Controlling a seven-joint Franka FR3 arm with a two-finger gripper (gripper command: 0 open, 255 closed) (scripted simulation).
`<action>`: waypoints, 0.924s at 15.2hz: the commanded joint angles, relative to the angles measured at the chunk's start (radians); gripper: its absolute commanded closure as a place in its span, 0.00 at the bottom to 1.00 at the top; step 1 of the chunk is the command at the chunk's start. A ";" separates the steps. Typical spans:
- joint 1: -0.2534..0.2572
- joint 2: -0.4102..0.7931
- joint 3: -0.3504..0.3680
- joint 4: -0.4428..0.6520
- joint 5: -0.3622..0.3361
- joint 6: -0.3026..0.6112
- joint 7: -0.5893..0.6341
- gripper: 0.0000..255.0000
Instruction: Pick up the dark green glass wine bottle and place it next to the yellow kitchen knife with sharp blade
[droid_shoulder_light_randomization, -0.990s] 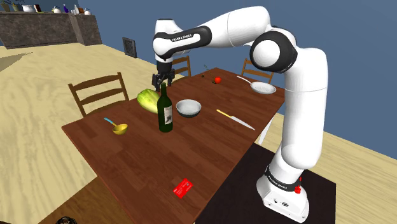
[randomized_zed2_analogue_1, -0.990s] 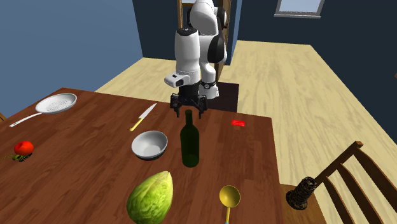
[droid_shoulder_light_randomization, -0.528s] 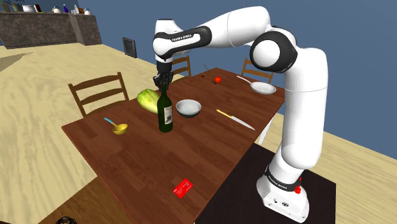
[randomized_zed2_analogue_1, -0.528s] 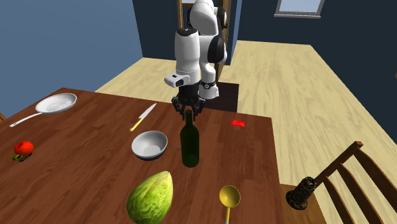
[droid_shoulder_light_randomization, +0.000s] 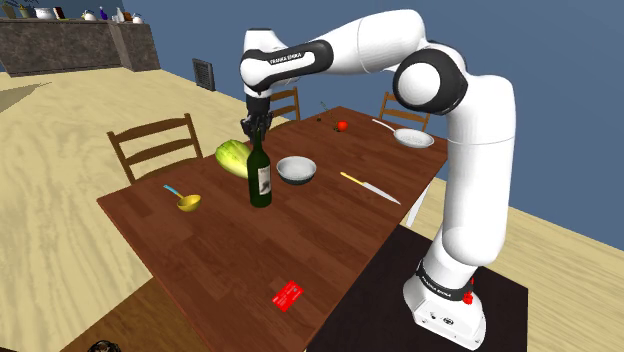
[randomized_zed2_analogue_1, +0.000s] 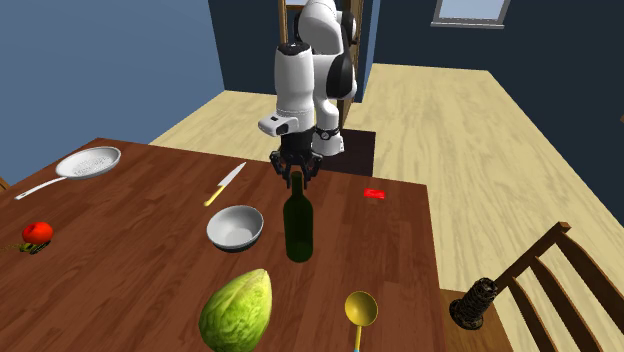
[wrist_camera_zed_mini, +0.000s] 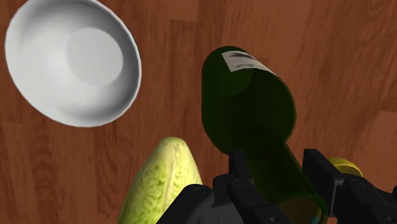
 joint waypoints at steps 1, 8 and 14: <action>0.000 -0.003 0.000 0.015 0.000 -0.018 0.000 1.00; 0.000 -0.009 0.000 0.101 0.000 -0.109 0.001 1.00; 0.001 -0.004 0.000 0.188 0.000 -0.192 0.001 1.00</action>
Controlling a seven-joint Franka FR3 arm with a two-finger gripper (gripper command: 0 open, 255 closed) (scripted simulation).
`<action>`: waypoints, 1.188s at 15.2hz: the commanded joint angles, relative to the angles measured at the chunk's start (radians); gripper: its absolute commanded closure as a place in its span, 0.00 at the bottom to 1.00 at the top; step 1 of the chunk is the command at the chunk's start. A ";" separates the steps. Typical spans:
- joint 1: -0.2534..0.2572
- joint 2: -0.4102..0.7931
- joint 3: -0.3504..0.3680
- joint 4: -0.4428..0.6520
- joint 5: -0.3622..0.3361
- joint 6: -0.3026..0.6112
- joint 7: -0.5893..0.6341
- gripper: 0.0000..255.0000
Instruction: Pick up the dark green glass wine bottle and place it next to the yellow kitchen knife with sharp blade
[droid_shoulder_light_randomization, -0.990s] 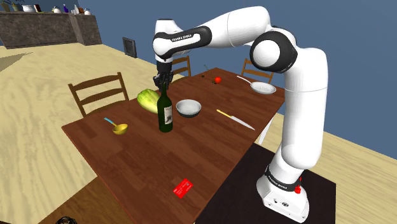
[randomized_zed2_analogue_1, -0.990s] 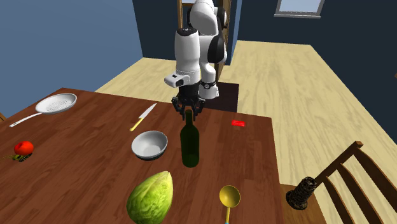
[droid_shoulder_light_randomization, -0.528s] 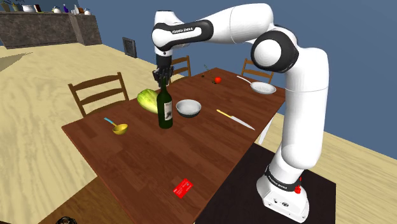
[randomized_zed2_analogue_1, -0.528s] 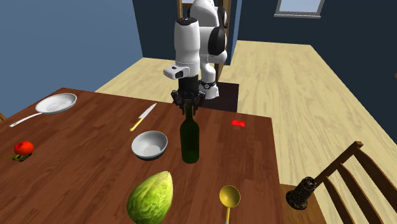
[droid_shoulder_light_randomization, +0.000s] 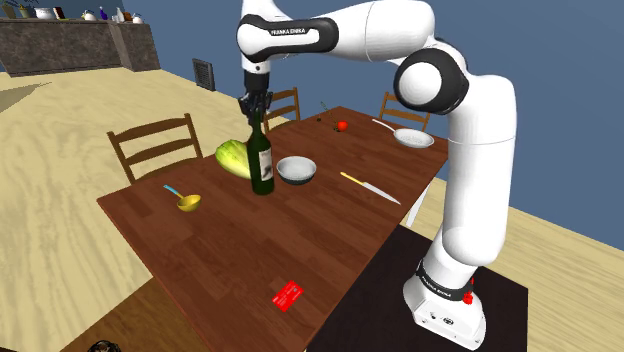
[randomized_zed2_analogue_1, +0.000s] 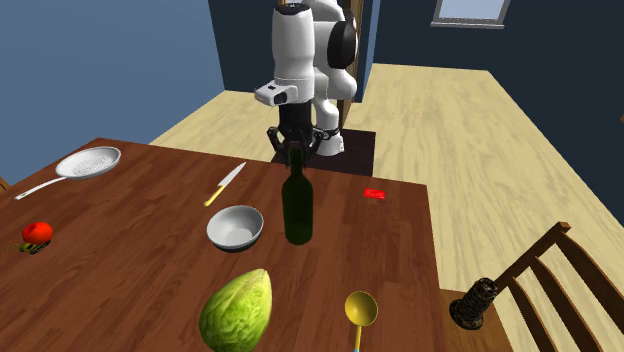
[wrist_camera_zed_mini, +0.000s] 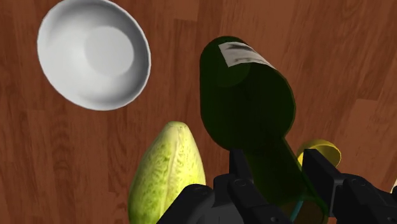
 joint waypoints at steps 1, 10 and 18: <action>-0.001 0.002 0.000 0.023 0.000 -0.021 -0.001 1.00; -0.125 -0.132 -0.061 -0.165 0.035 0.030 -0.191 1.00; -0.231 -0.180 -0.129 -0.230 0.061 0.039 -0.369 1.00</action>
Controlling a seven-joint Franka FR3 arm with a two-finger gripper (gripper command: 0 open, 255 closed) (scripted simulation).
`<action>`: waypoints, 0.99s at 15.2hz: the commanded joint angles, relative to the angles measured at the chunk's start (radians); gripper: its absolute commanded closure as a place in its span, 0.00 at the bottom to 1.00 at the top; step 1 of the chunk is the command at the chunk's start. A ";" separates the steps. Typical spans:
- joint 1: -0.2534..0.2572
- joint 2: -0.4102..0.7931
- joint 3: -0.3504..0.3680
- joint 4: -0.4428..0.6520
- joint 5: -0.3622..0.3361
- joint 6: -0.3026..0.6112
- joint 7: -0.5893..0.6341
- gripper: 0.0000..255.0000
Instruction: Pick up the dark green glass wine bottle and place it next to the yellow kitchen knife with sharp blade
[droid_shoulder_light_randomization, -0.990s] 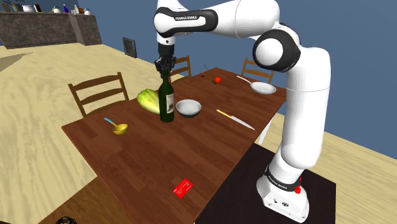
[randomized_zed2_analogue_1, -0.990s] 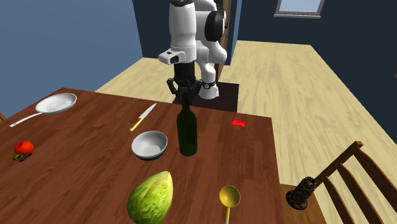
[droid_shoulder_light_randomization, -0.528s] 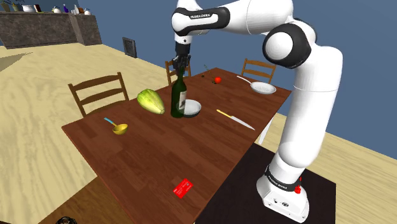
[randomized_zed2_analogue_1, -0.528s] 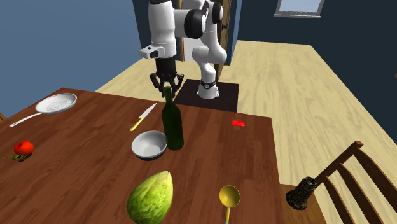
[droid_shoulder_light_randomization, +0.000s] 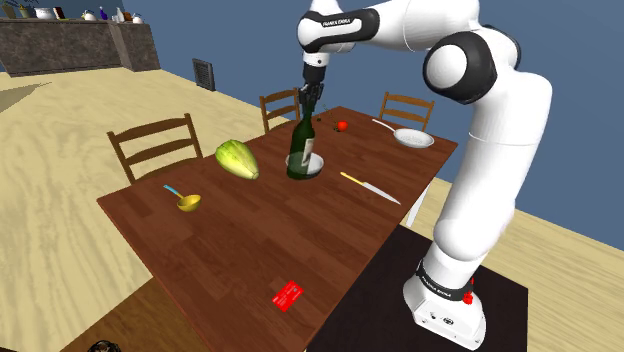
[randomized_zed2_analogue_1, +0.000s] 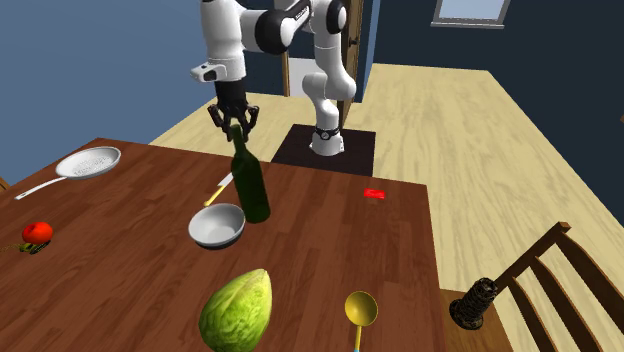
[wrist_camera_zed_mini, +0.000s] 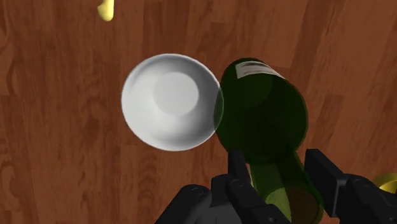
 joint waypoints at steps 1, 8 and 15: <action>-0.029 -0.002 -0.020 -0.007 0.006 0.003 -0.050 1.00; -0.125 0.014 -0.082 0.014 0.031 -0.013 -0.210 1.00; -0.226 0.078 -0.140 0.102 0.067 -0.050 -0.370 1.00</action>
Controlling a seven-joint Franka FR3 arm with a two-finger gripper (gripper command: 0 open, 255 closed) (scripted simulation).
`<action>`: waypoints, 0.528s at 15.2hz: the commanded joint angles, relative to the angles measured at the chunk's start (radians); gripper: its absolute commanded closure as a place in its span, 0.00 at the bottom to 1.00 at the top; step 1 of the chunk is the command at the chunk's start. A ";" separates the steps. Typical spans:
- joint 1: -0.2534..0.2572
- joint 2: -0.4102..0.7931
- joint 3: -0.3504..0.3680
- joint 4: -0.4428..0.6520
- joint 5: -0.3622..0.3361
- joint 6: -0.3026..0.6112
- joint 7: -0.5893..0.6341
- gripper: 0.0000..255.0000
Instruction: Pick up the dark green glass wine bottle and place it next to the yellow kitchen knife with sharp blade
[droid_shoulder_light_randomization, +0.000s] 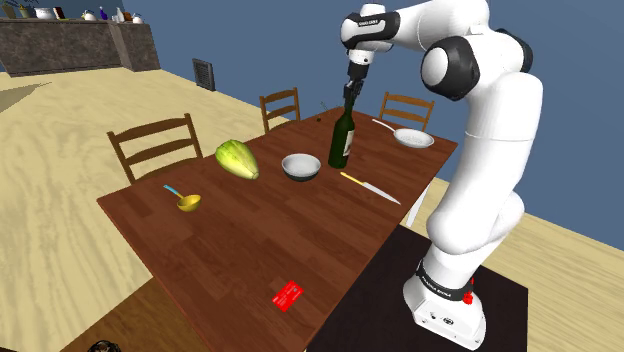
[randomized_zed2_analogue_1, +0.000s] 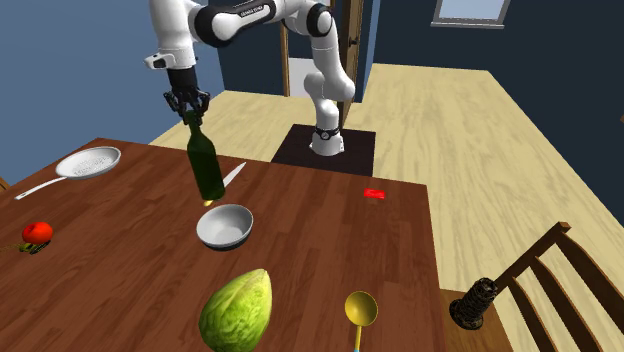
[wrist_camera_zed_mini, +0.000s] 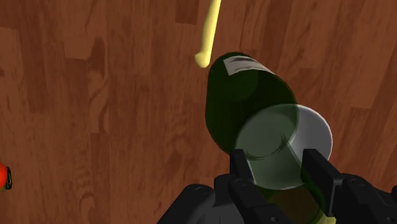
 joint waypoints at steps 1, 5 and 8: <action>-0.034 0.036 -0.017 0.048 0.014 -0.017 -0.050 1.00; -0.100 0.101 -0.043 0.140 0.042 -0.053 -0.137 1.00; -0.155 0.164 -0.059 0.230 0.065 -0.089 -0.199 1.00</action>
